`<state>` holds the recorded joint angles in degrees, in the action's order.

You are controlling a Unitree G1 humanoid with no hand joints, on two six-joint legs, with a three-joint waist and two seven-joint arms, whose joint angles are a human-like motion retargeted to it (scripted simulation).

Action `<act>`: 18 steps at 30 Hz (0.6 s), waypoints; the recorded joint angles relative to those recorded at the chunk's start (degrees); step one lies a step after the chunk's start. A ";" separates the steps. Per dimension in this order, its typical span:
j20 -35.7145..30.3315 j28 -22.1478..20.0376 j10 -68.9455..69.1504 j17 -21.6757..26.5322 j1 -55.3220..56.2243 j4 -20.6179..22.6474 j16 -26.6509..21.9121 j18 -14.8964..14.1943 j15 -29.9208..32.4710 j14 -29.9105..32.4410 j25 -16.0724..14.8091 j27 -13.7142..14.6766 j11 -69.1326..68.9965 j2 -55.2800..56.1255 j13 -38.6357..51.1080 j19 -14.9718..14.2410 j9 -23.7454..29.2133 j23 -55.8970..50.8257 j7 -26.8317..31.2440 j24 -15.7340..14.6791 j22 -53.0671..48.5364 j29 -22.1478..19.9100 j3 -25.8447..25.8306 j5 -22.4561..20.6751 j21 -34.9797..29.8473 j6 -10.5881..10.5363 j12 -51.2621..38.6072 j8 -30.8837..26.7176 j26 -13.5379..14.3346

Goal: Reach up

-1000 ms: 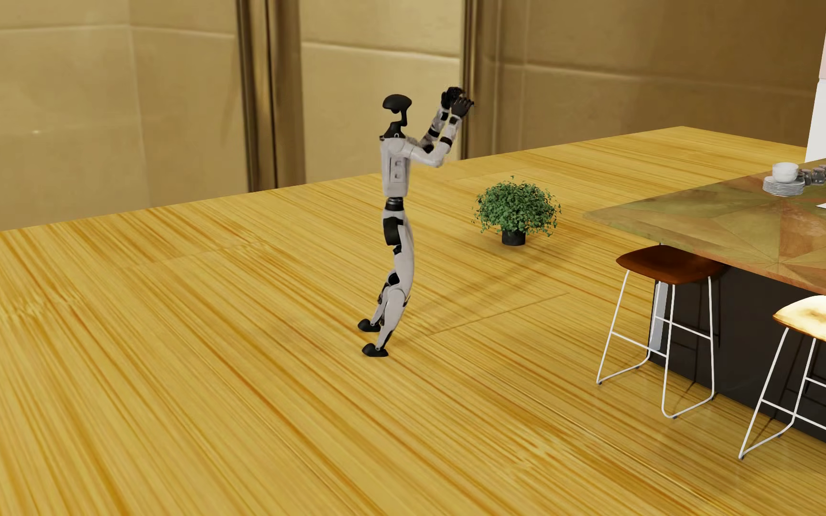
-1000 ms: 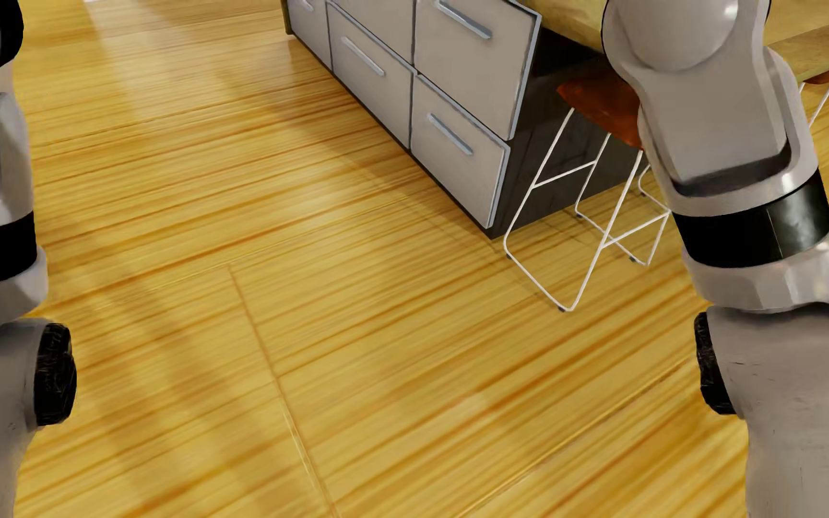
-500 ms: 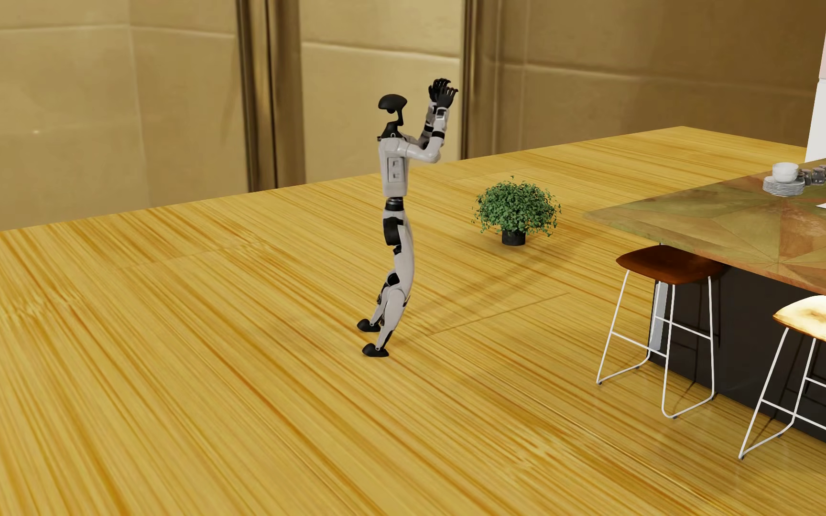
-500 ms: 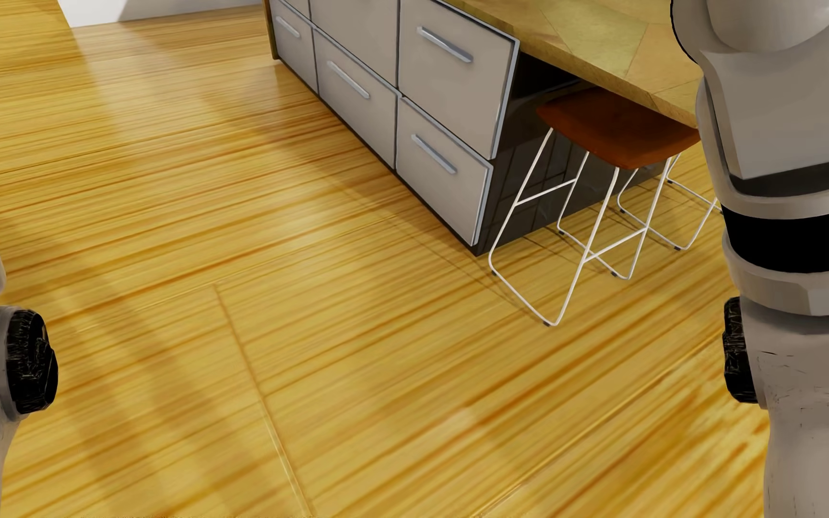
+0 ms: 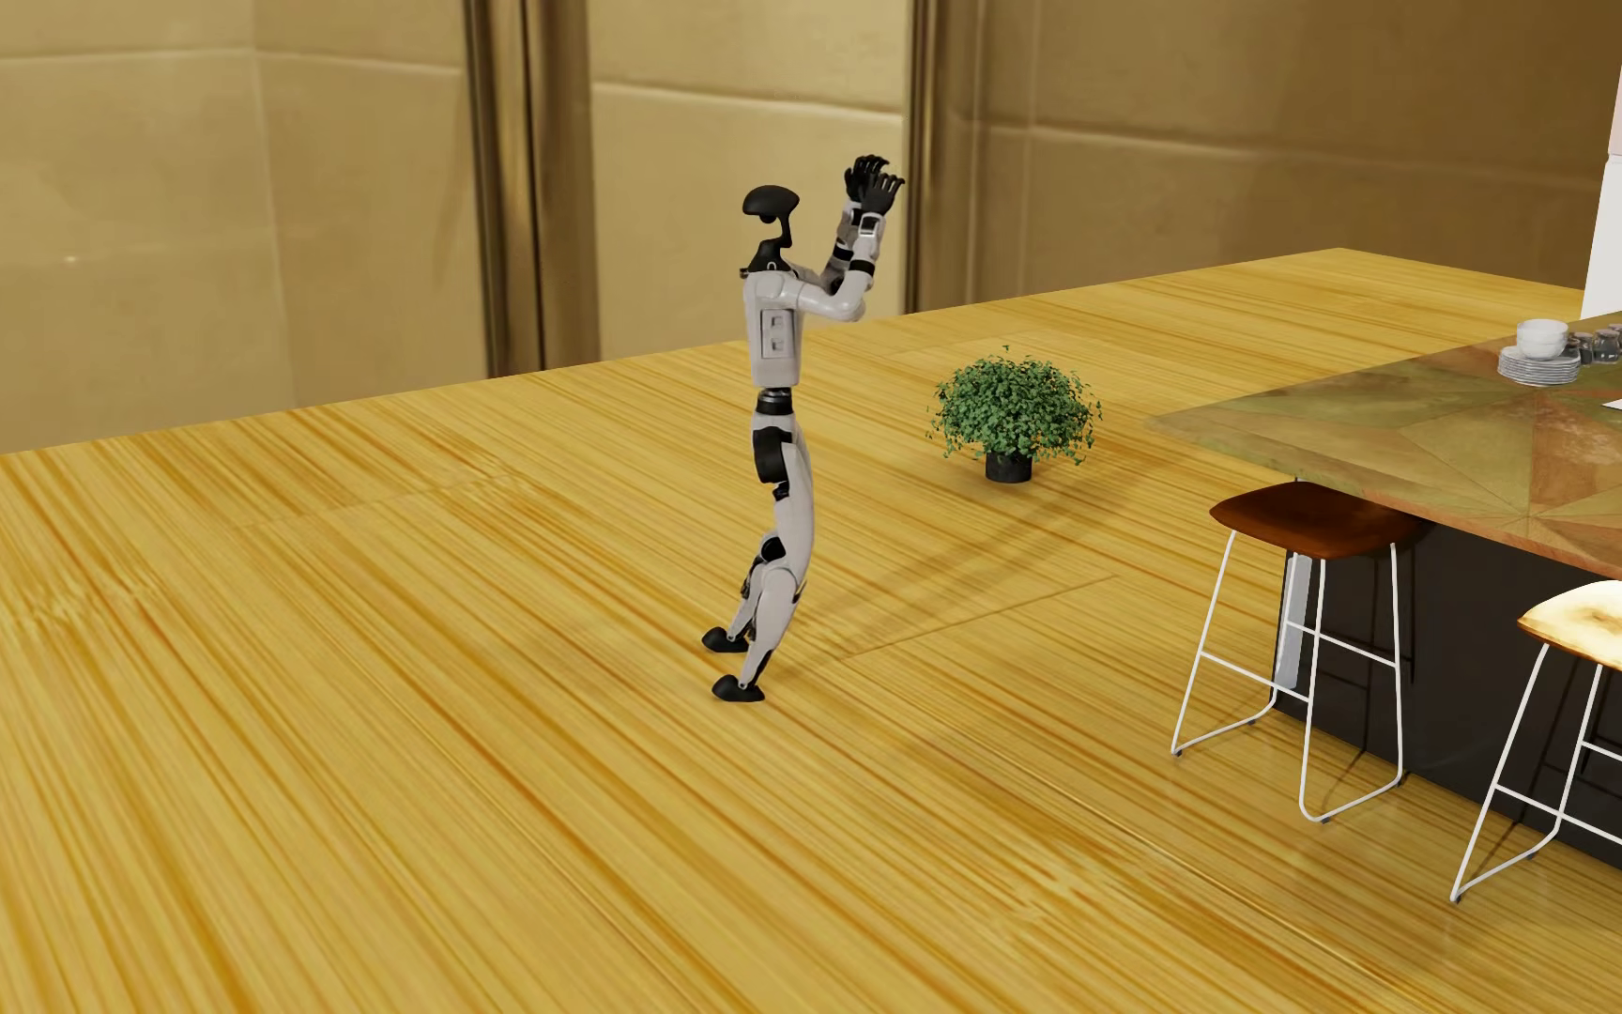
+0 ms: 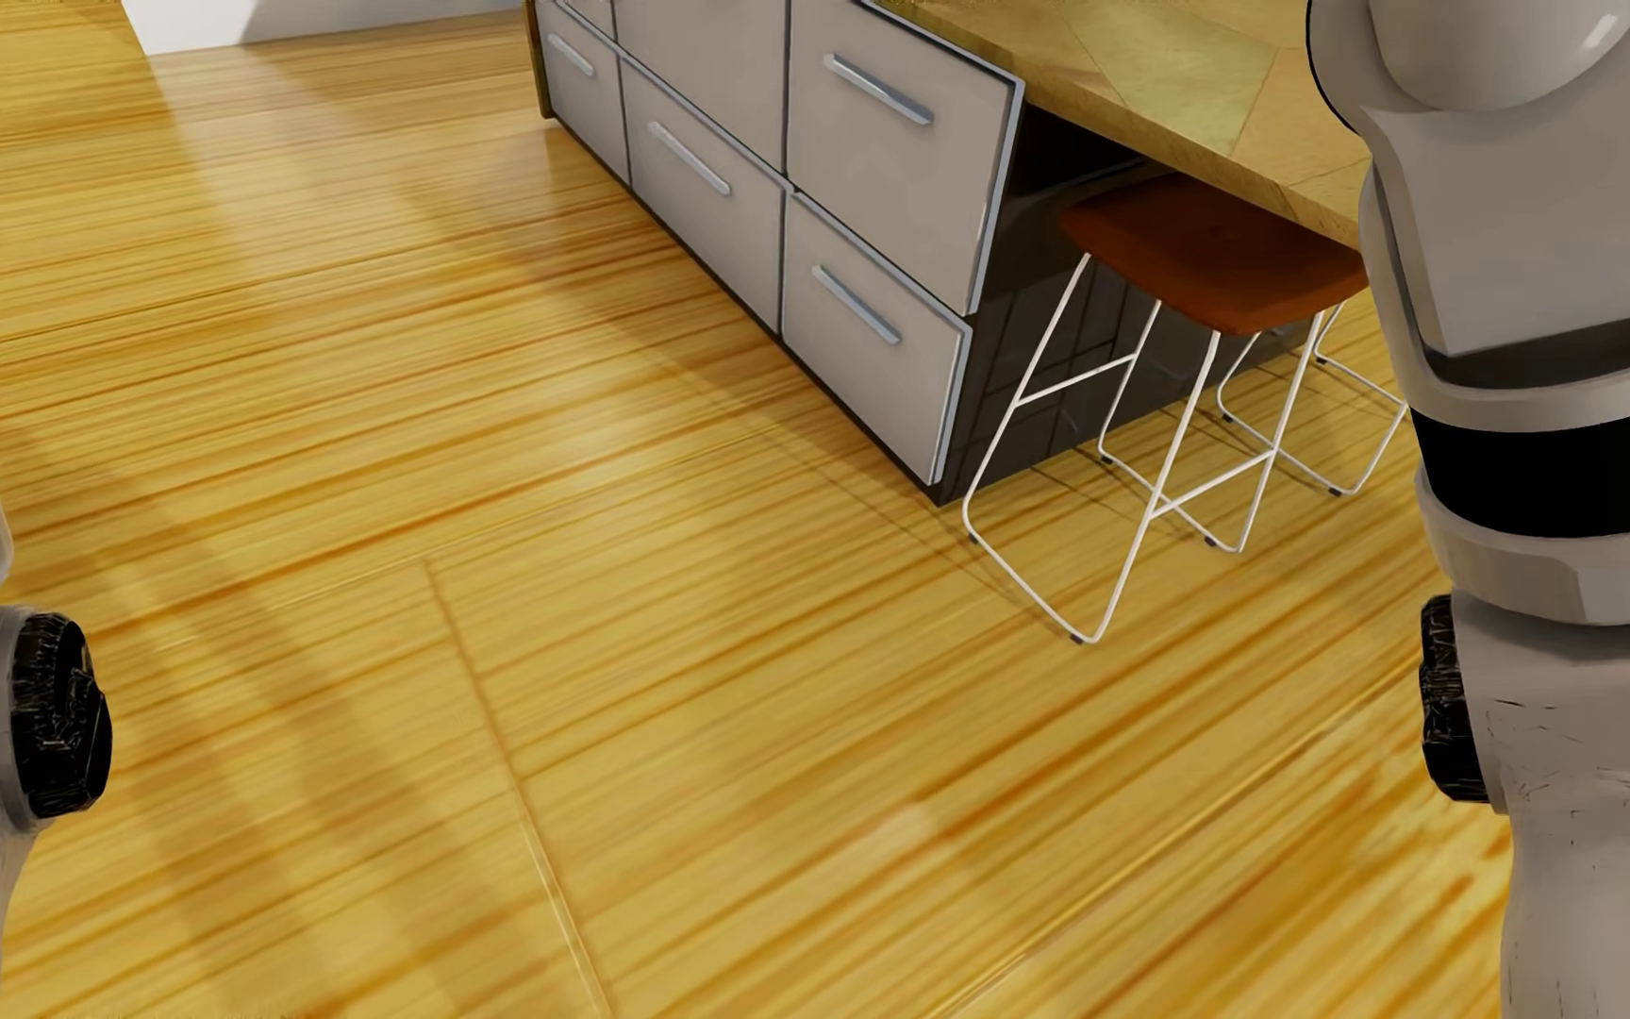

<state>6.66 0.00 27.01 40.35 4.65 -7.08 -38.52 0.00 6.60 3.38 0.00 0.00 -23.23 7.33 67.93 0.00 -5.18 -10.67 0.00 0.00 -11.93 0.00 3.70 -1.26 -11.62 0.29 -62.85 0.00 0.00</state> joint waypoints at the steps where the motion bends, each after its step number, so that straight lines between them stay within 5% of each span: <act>1: 0.05 0.00 0.01 0.01 0.00 0.01 -0.03 0.00 0.00 0.02 0.00 0.00 0.00 -0.05 -0.02 0.00 0.01 0.04 0.00 0.00 0.03 0.00 -0.01 0.01 0.01 -0.02 -0.05 0.00 0.00; 18: 1.38 0.00 -0.22 -0.09 0.00 0.41 -0.39 0.00 -0.93 -0.02 0.00 0.00 0.21 0.13 -1.78 0.00 -0.02 0.29 0.00 0.00 0.57 0.00 0.38 0.38 0.58 0.04 3.05 0.00 0.00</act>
<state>8.04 0.00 26.79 40.26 4.65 -6.66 -38.91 0.00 5.66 3.36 0.00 0.00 -23.02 7.46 66.15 0.00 -5.19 -10.38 0.00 0.00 -11.36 0.00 4.08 -0.88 -11.05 0.33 -59.79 0.00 0.00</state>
